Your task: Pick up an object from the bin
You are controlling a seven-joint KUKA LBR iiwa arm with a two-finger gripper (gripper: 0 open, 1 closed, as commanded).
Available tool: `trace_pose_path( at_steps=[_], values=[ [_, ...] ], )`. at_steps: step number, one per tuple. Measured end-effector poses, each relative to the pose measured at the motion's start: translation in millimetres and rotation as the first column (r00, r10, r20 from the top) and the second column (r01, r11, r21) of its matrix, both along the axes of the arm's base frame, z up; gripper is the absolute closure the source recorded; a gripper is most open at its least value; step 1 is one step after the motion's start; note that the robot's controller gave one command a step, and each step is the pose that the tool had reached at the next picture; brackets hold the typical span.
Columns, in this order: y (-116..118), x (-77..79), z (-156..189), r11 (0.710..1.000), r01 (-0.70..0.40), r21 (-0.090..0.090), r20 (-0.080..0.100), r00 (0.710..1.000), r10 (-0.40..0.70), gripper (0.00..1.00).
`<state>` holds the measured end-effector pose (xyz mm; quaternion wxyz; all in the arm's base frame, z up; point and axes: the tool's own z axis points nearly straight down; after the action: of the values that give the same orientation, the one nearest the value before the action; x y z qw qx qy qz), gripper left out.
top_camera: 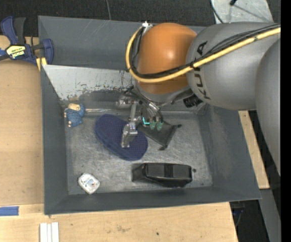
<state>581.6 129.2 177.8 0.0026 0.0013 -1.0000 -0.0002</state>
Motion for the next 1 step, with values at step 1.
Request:
trace_pose_path(
  at_steps=[1],
  values=[
    [-43.3, -20.8, -104.4, 0.971, 0.241, 0.009, 0.012, 0.970, -0.241, 0.00]
  ],
)
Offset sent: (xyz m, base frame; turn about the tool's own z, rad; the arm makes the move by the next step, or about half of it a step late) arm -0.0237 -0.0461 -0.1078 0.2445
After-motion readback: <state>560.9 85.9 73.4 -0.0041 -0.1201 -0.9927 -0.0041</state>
